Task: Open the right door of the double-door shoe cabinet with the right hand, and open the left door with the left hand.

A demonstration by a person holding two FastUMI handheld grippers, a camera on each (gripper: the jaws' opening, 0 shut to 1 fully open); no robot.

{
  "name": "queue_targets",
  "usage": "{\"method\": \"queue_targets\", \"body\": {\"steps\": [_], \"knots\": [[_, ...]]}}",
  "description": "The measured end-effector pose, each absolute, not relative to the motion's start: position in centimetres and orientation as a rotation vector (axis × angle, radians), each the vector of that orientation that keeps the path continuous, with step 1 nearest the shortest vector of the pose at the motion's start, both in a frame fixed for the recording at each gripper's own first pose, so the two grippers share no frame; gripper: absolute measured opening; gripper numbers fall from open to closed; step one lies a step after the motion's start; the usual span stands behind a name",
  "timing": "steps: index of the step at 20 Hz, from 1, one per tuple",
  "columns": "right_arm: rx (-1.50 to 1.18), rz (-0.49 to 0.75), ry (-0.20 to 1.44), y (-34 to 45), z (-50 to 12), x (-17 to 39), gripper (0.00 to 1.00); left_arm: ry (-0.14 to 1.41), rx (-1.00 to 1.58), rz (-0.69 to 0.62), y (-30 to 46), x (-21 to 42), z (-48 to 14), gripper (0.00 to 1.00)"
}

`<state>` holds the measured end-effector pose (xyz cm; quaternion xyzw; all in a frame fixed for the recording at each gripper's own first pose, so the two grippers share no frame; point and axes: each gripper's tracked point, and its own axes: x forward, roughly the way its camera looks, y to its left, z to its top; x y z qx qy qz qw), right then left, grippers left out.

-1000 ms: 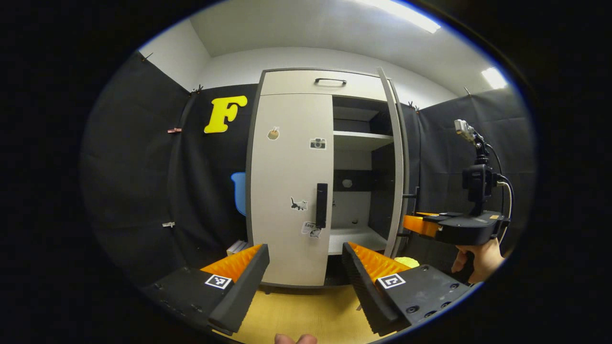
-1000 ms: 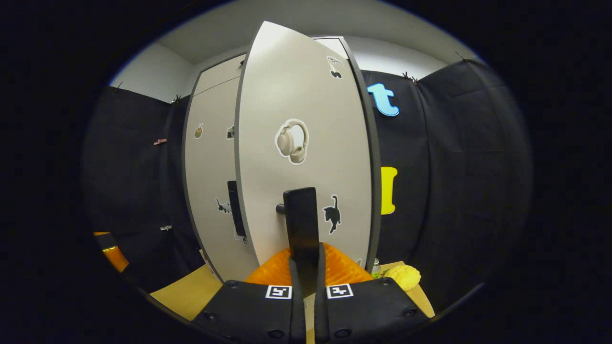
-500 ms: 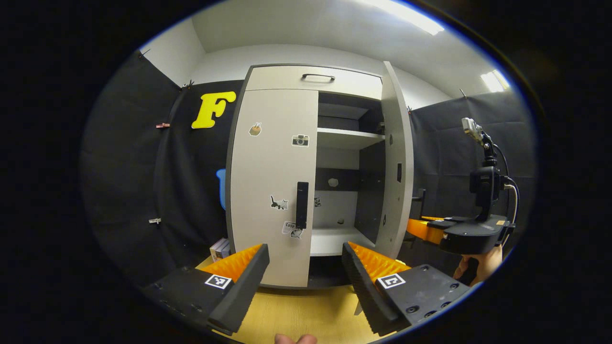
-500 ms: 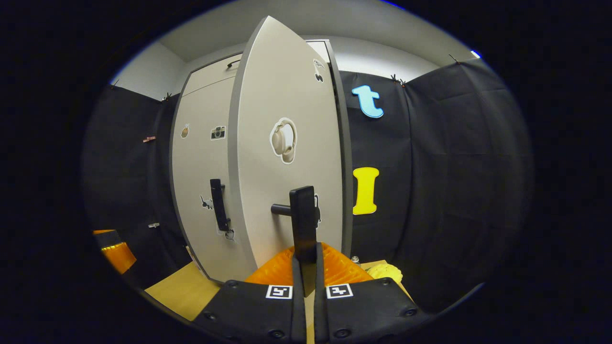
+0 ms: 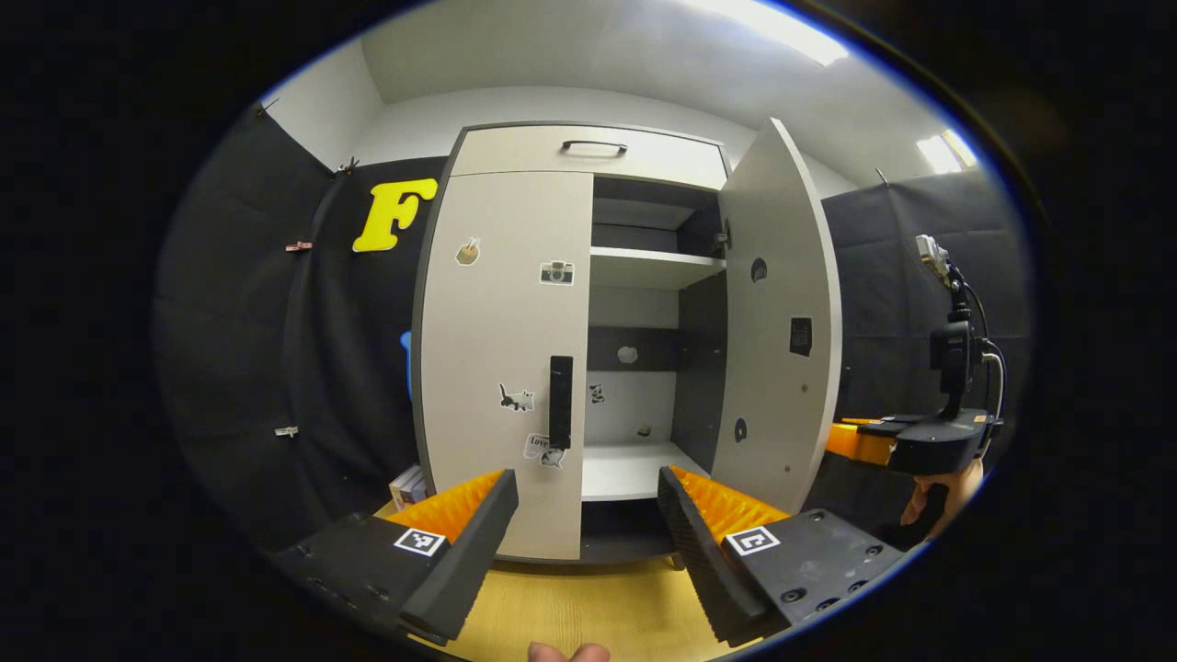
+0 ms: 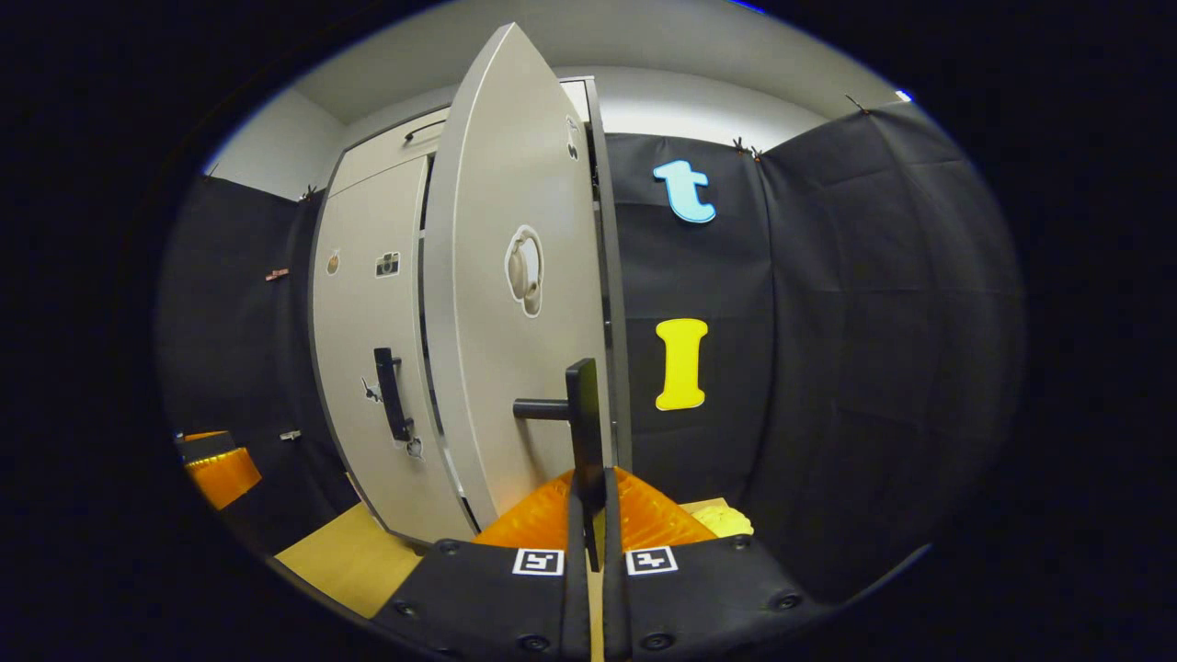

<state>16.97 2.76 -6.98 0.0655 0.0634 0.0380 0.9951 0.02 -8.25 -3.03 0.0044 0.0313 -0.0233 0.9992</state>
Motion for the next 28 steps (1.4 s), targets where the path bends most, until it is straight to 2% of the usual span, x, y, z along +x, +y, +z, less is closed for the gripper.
{"method": "queue_targets", "body": {"steps": [3, 4, 14, 16, 18, 19, 23, 25, 26, 28], "knots": [[0.125, 0.030, 0.121, 1.6, -7.0, 17.2, 0.10, 0.062, 0.017, -0.056, -8.9, 0.5, -2.9, 0.95], [0.125, 0.021, 0.110, 1.2, -6.8, 17.4, 0.07, 0.062, 0.021, -0.059, -9.0, 0.6, -2.9, 0.95], [0.123, 0.026, 0.121, 1.0, -6.8, 16.6, 0.05, 0.076, 0.057, -0.072, -10.2, 2.8, -3.4, 0.95], [0.131, 0.024, 0.119, 1.1, -6.8, 16.8, 0.11, 0.080, 0.058, -0.074, -10.2, 4.4, -3.4, 0.95], [0.138, 0.014, 0.122, 0.9, -6.8, 16.2, 0.19, 0.072, 0.051, -0.066, -9.6, 5.7, -3.1, 0.95], [0.146, 0.013, 0.113, 0.9, -6.6, 16.2, 0.31, 0.060, 0.052, -0.054, -9.1, 6.6, -2.7, 0.95], [0.156, 0.000, 0.089, 0.8, -6.2, 16.2, 0.56, 0.064, 0.032, -0.034, -7.7, 10.5, -2.9, 0.95], [0.144, -0.015, 0.087, 0.2, -6.2, 15.8, 1.00, 0.075, 0.006, -0.019, -6.8, 12.5, -3.4, 0.95], [0.137, -0.027, 0.077, -0.1, -5.9, 15.5, 0.99, 0.072, 0.008, -0.010, -6.3, 13.5, -3.5, 0.92], [0.132, -0.035, 0.061, -0.3, -5.6, 15.6, 0.98, 0.077, 0.024, 0.013, -5.3, 15.8, -4.1, 0.95]]}}
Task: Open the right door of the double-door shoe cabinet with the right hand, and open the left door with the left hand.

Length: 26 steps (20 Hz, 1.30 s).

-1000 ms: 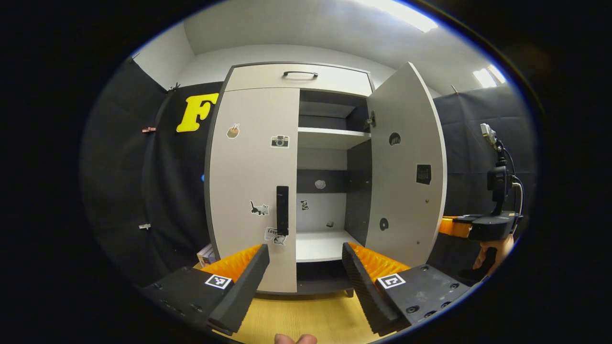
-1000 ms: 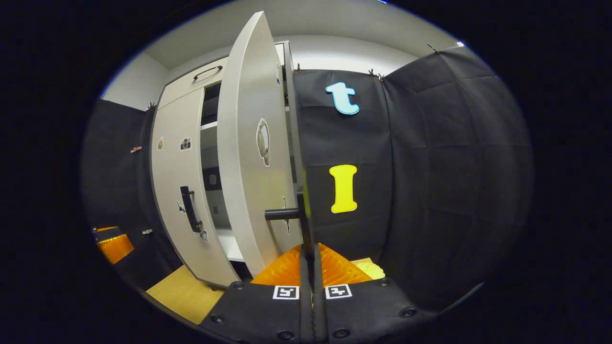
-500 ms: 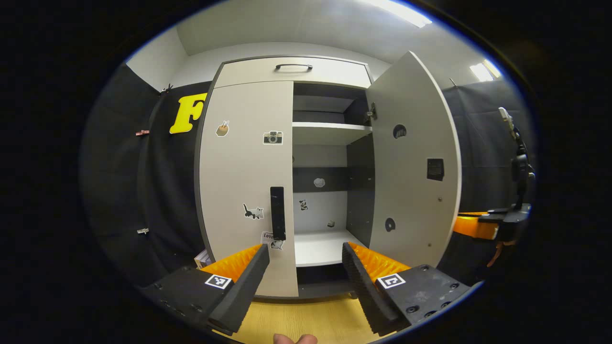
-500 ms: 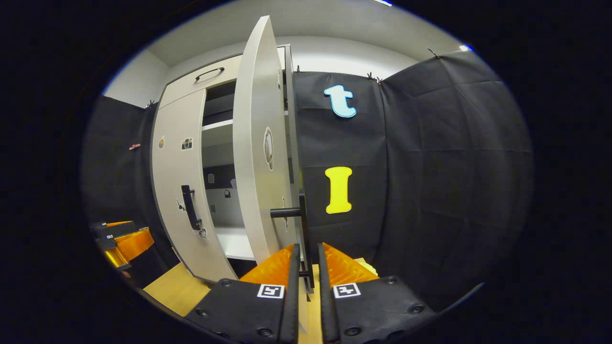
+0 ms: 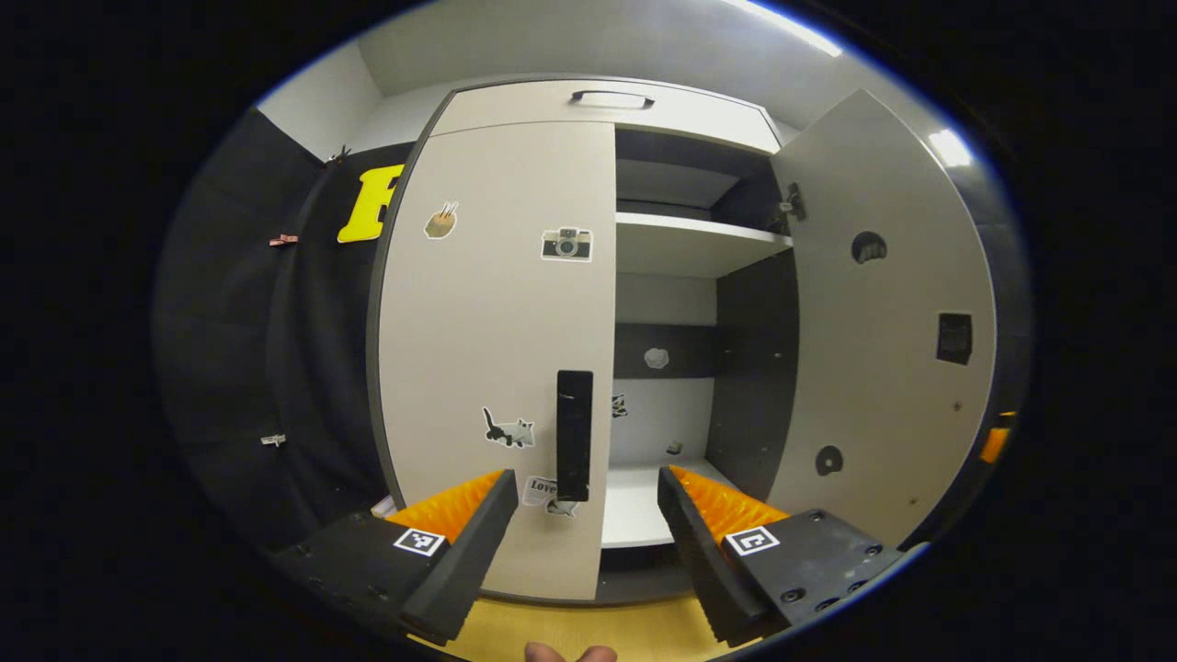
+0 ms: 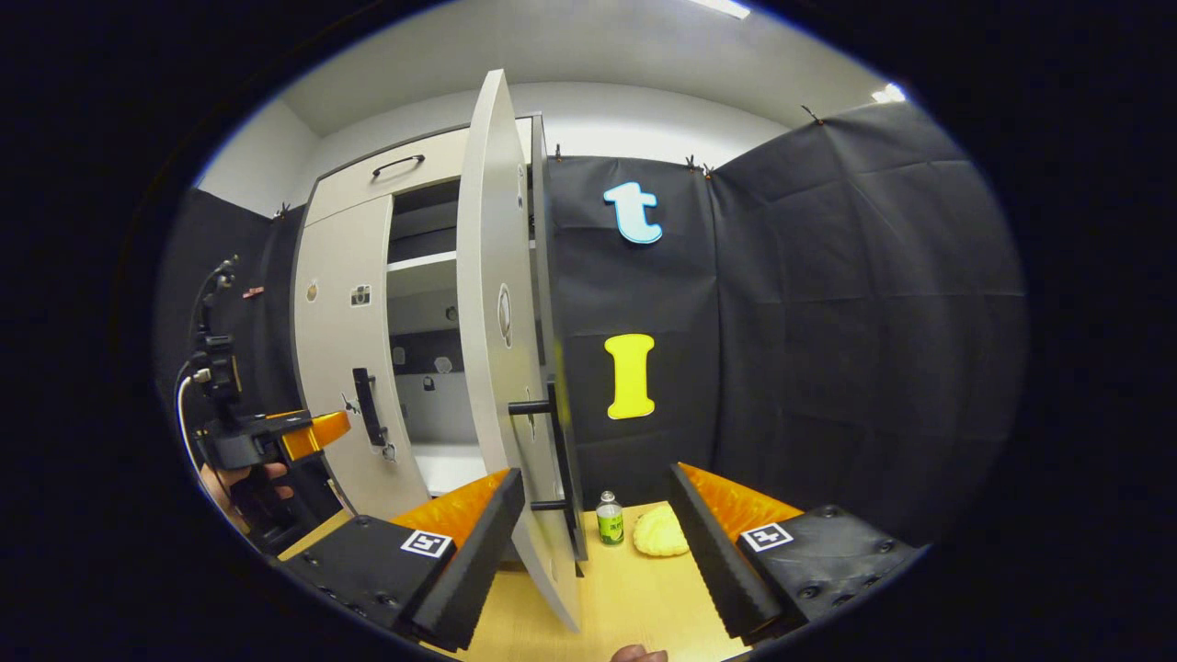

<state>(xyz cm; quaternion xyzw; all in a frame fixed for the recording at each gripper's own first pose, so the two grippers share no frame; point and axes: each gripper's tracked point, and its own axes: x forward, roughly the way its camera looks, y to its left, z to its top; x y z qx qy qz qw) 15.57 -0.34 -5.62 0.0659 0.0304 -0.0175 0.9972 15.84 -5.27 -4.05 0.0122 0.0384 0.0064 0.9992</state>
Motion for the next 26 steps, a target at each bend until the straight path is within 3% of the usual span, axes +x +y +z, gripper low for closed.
{"method": "queue_targets", "body": {"steps": [7, 18, 24, 26], "knots": [[0.137, -0.024, 0.044, -0.2, -5.2, 15.6, 0.98, 0.080, 0.037, 0.020, -4.3, 22.4, -5.2, 0.89], [0.136, -0.021, 0.041, -0.3, -5.1, 15.5, 0.98, 0.119, 0.060, 0.054, -4.1, 26.7, -6.9, 0.36], [0.152, -0.016, 0.030, -0.1, -4.9, 15.5, 0.98, 0.137, 0.053, 0.057, -4.2, 26.8, -7.6, 0.35], [0.152, -0.011, 0.036, 0.1, -5.0, 15.3, 0.98, 0.141, 0.051, 0.052, -4.2, 26.7, -7.7, 0.31]]}}
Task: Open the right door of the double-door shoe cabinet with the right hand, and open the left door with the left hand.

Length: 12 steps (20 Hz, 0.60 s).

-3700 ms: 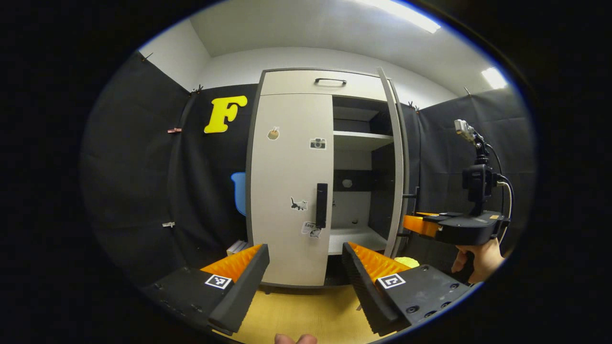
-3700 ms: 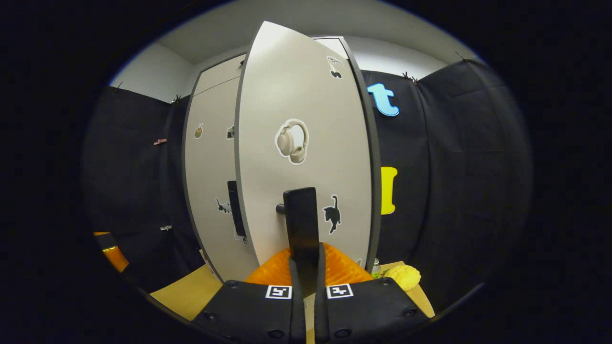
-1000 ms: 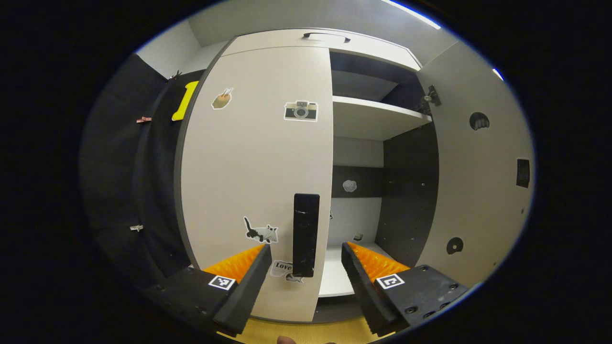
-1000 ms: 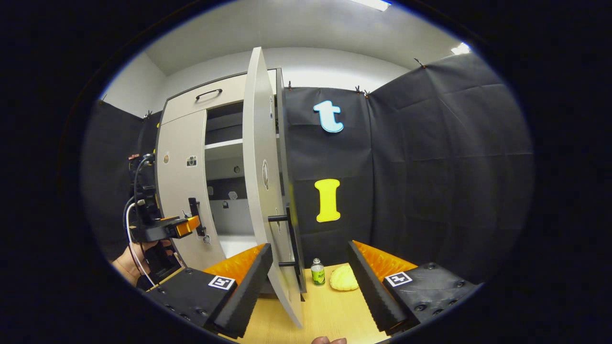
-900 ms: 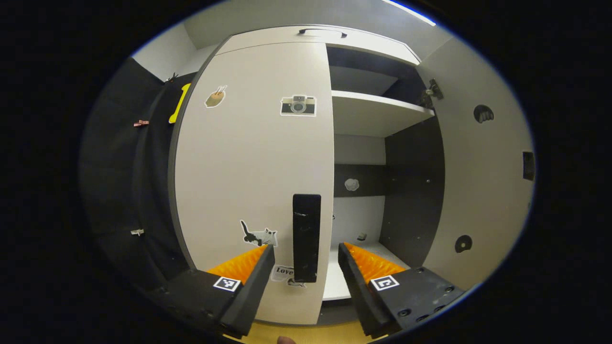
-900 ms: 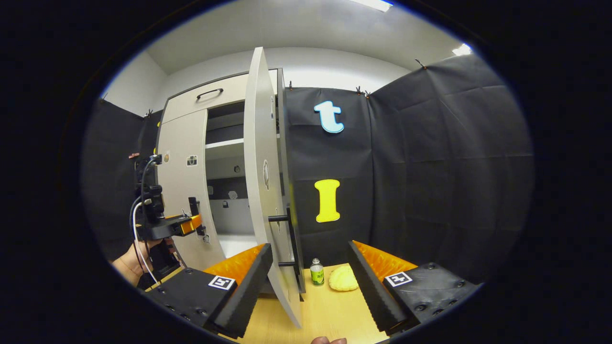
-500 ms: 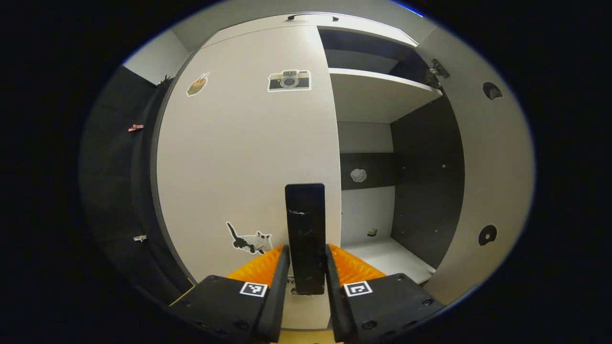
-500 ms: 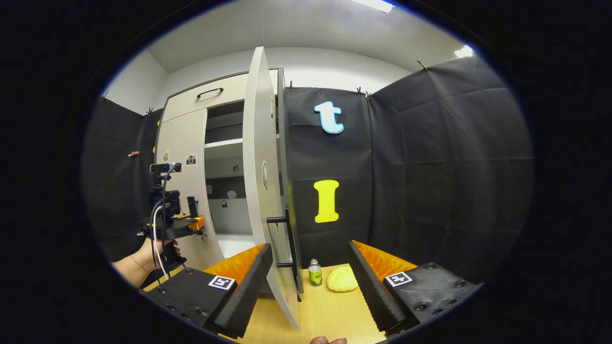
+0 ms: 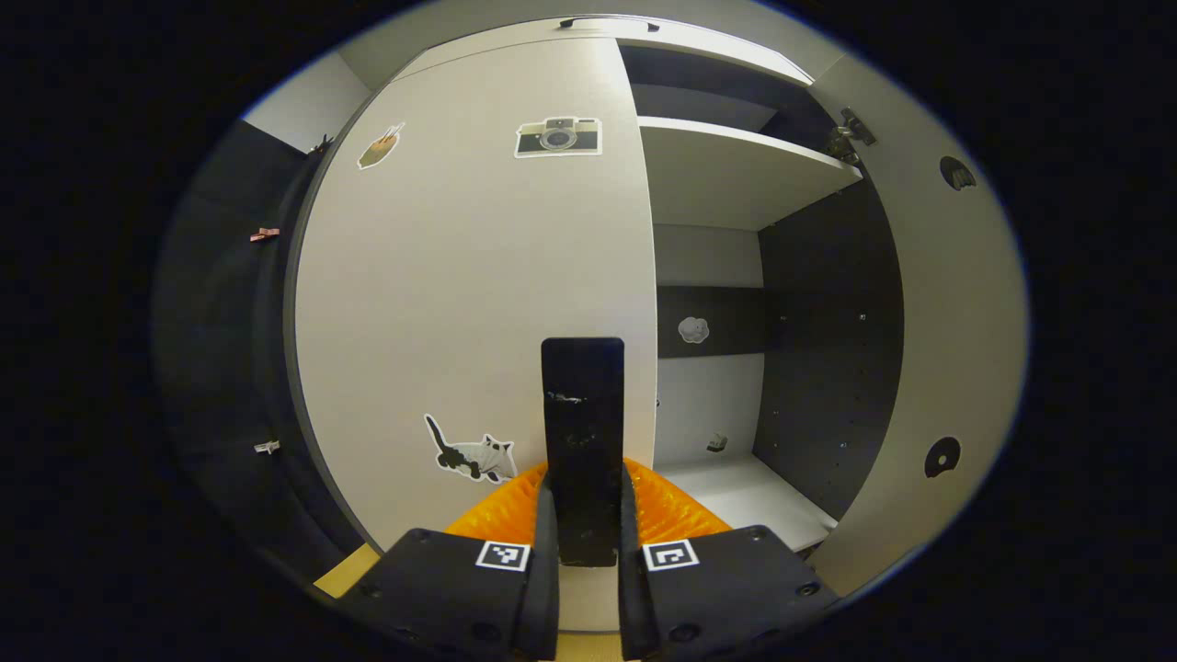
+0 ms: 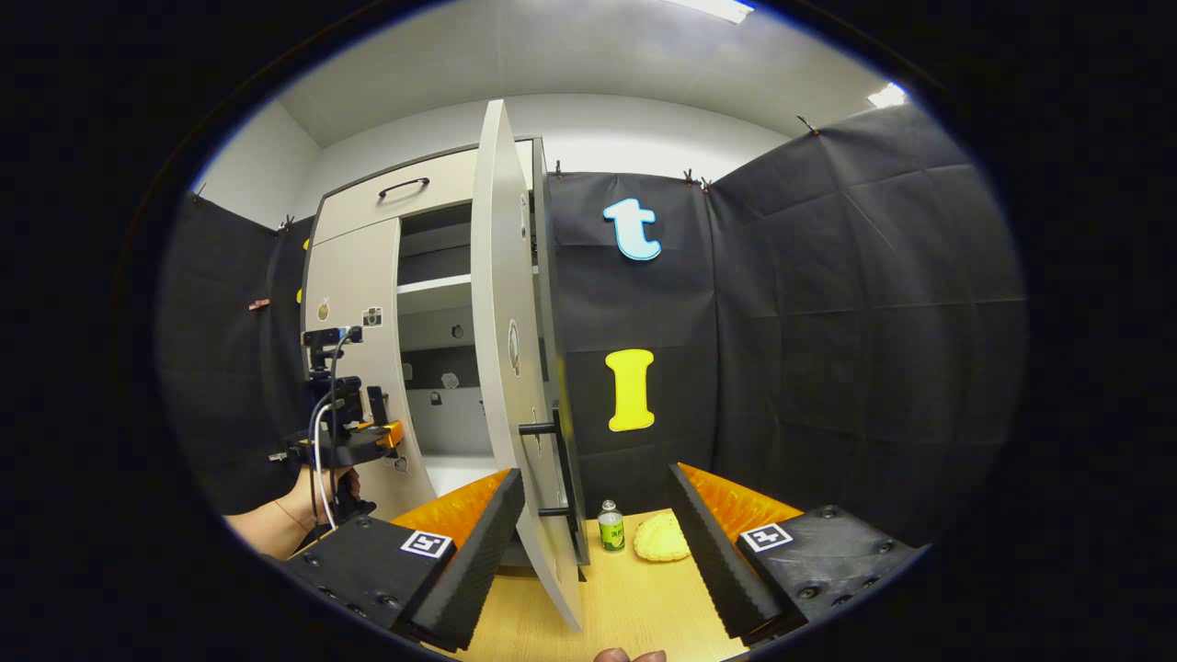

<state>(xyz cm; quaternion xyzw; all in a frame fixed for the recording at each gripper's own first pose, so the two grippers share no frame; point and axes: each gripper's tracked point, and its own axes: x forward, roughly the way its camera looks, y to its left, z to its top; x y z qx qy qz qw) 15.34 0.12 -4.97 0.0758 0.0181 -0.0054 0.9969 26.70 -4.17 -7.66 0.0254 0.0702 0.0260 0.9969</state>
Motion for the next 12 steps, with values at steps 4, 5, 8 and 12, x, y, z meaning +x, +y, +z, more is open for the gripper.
{"method": "queue_targets", "body": {"steps": [4, 5, 8, 12], "knots": [[0.149, -0.012, 0.034, 0.0, -4.8, 15.0, 0.98, 0.161, 0.012, 0.033, -4.0, 25.9, -7.3, 0.19], [0.153, -0.016, 0.033, 0.1, -4.8, 15.0, 0.98, 0.159, 0.008, 0.027, -4.0, 25.6, -7.0, 0.19], [0.142, -0.030, 0.033, -0.1, -4.9, 14.9, 0.98, 0.157, -0.022, 0.001, -3.4, 24.6, -6.9, 0.17], [0.163, -0.043, 0.033, 0.3, -4.7, 14.6, 0.98, 0.157, -0.029, -0.031, -2.5, 24.2, -6.9, 0.17]]}}
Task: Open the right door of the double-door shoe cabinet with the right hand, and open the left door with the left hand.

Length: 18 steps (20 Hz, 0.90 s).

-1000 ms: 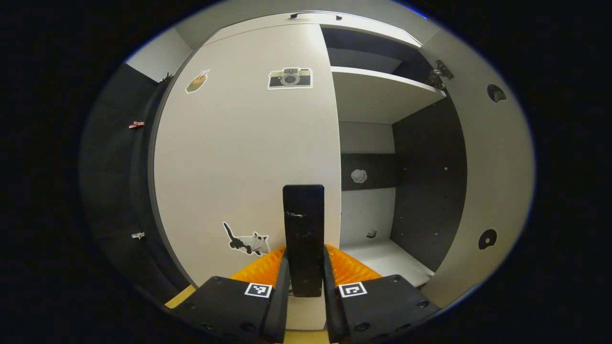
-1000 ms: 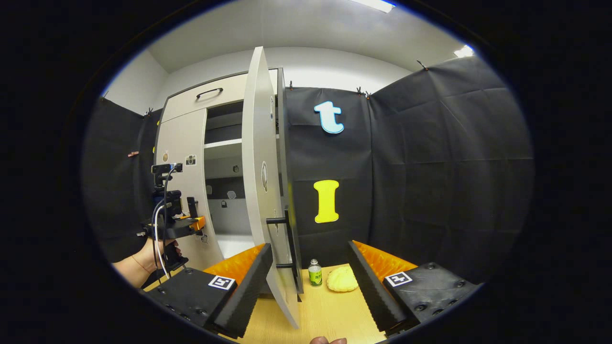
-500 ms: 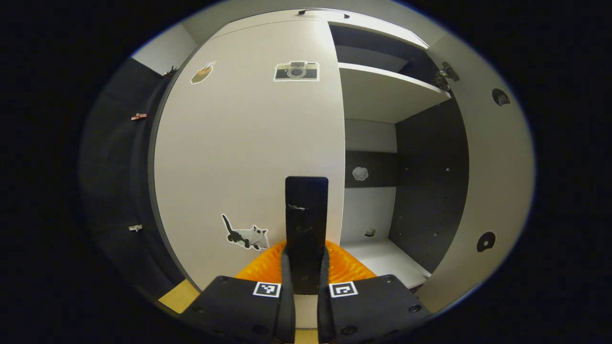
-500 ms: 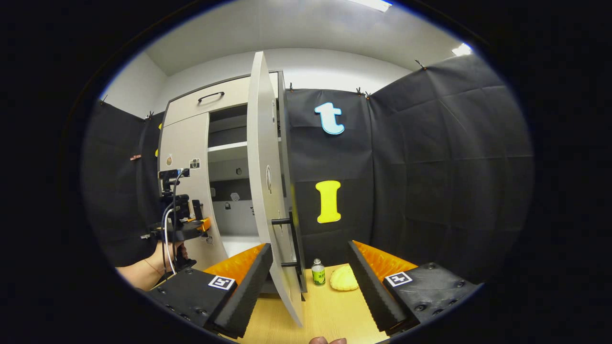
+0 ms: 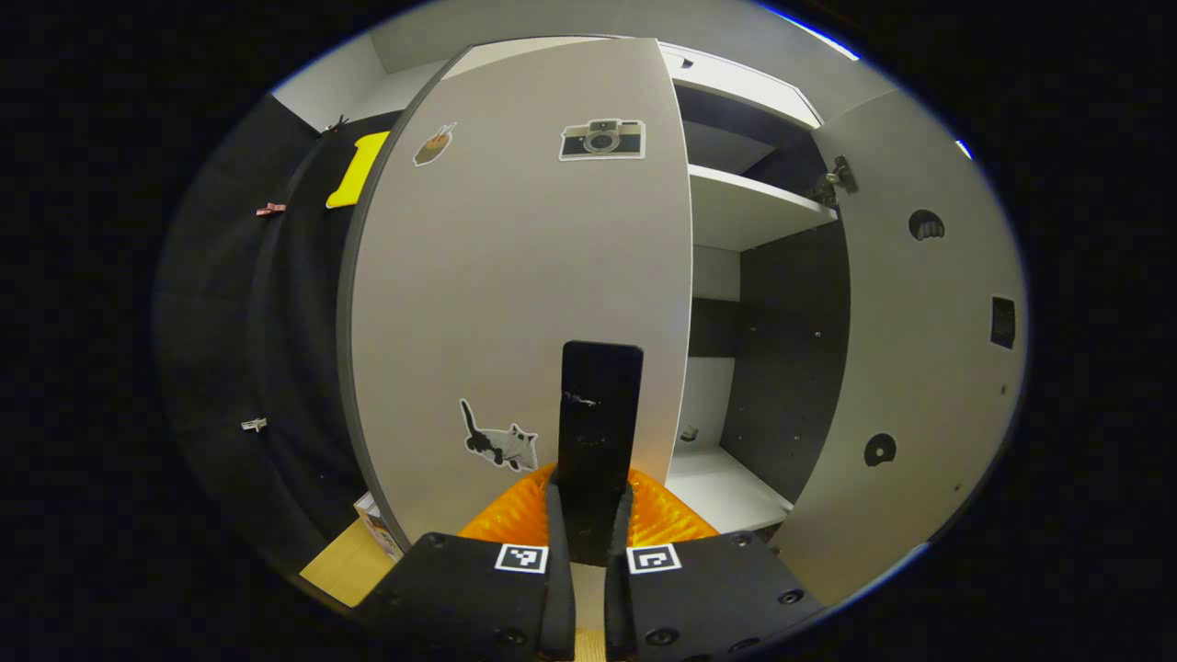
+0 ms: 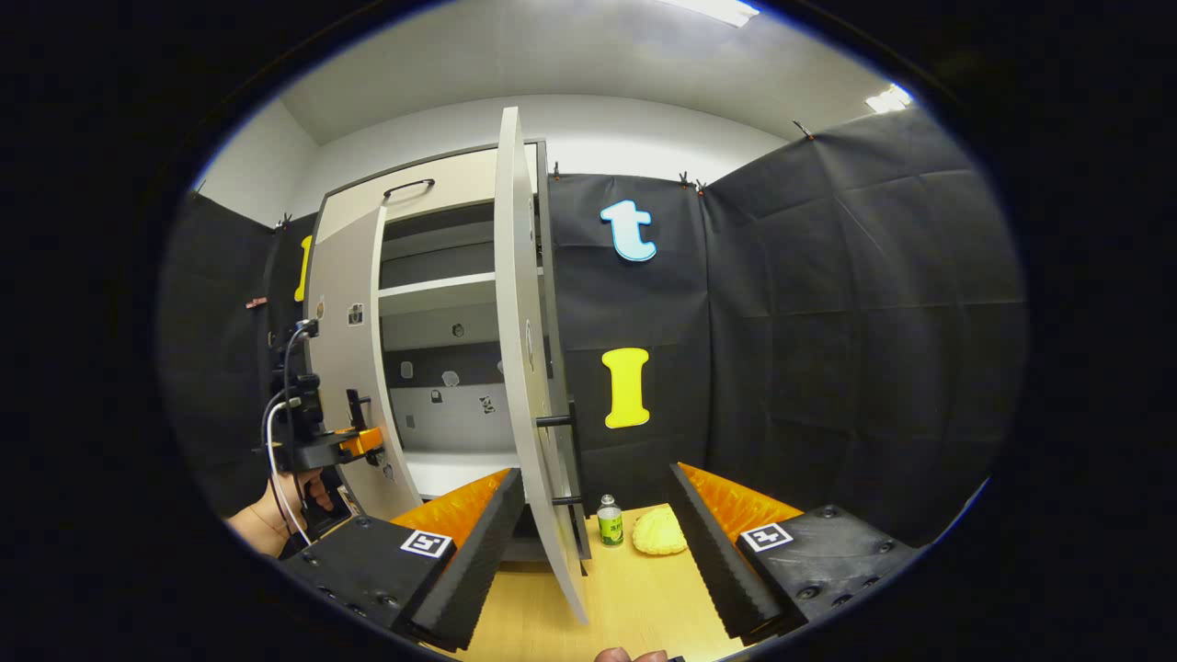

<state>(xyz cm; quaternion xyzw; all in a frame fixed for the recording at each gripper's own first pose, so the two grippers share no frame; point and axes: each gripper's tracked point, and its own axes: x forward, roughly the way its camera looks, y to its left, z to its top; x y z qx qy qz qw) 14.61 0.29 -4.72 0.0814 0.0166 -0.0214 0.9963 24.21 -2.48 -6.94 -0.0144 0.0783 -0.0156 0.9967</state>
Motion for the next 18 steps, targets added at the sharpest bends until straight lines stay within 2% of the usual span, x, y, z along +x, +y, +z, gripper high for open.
{"method": "queue_targets", "body": {"steps": [12, 18], "knots": [[0.124, -0.028, 0.012, 1.3, -4.3, 15.0, 0.98, 0.166, -0.076, -0.116, -1.2, 23.8, -6.8, 0.16], [0.117, -0.013, 0.007, 1.9, -4.2, 14.9, 0.98, 0.159, -0.084, -0.119, -0.5, 23.6, -6.8, 0.16]]}}
